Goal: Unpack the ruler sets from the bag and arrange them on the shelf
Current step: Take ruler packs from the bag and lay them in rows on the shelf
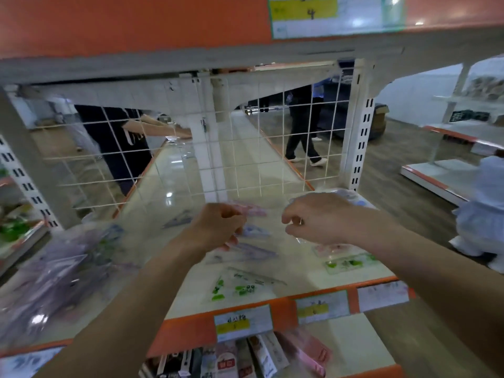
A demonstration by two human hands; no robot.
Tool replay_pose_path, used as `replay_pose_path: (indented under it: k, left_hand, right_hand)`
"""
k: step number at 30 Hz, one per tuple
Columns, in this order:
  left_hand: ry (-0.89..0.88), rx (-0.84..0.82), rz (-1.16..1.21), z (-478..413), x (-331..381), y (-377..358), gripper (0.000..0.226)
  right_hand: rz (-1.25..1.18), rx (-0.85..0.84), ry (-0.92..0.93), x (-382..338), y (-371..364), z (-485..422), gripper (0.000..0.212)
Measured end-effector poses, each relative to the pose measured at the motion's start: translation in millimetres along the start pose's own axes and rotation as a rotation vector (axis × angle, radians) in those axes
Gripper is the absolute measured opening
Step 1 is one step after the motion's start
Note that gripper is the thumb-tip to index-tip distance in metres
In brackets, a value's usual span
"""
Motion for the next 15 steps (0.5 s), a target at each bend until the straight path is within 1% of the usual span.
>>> replay_pose_path:
  k: [6, 11, 15]
  left_hand:
    - [0.122, 0.122, 0.001, 22, -47, 45, 0.012]
    - [0.198, 0.232, -0.036, 52, -86, 81, 0.015]
    - [0.267, 0.333, -0.043, 73, -115, 110, 0.014]
  right_hand:
    - [-0.001, -0.041, 0.187, -75, -11, -34, 0.024]
    - [-0.042, -0.051, 0.309, -125, -25, -55, 0.025]
    - [-0.102, -0.090, 0.392, -158, -33, -63, 0.025]
Point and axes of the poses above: each hand's wrist, its own z-axis away from the middle knuckle, its own y-axis out of the back of the hand, x = y × z, the point moved 6 cm from there along -z, towards the middle knuckle, and after that the axes turned 13 degrees about -z, right-handed, at the moved point
